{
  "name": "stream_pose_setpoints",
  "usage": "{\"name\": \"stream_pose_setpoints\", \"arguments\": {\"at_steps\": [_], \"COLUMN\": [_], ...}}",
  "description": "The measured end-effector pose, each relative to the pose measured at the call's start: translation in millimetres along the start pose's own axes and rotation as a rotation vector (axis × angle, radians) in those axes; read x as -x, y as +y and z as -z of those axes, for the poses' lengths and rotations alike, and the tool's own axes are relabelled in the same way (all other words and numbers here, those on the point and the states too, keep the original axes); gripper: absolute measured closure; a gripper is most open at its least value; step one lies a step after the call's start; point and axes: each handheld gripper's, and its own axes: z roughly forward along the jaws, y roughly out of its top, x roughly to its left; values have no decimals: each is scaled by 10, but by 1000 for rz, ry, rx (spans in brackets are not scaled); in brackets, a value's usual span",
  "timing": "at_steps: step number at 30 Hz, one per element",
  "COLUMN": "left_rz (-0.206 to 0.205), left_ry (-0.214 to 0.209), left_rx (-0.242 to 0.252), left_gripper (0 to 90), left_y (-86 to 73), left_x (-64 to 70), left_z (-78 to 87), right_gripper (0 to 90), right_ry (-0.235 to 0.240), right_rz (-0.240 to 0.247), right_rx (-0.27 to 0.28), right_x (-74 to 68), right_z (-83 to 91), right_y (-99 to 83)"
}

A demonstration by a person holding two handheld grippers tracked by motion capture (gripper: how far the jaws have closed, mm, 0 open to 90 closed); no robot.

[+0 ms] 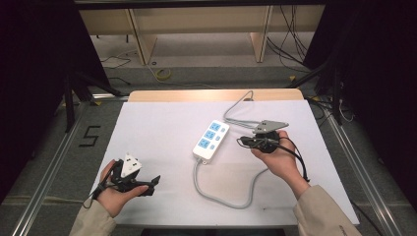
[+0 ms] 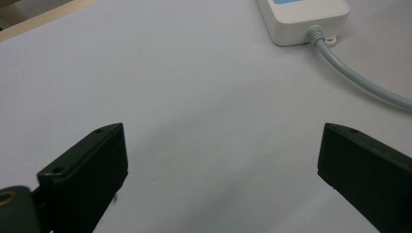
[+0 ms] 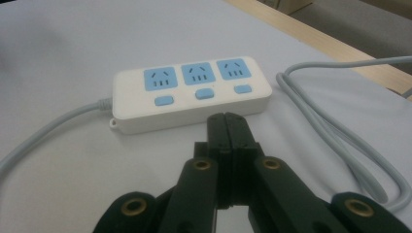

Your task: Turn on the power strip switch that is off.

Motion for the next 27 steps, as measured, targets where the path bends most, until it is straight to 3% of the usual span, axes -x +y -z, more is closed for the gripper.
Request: {"name": "stream_pose_setpoints", "arguments": {"at_steps": [27], "left_rz": [9], "left_ry": [3], "left_rx": [5], "left_gripper": [38], "left_y": [14], "left_x": [1], "left_z": [-14], "right_gripper": [900], "right_ry": [11], "right_rz": [28], "right_rx": [-22], "right_x": [-43], "right_z": [-342], "right_y": [233]}}
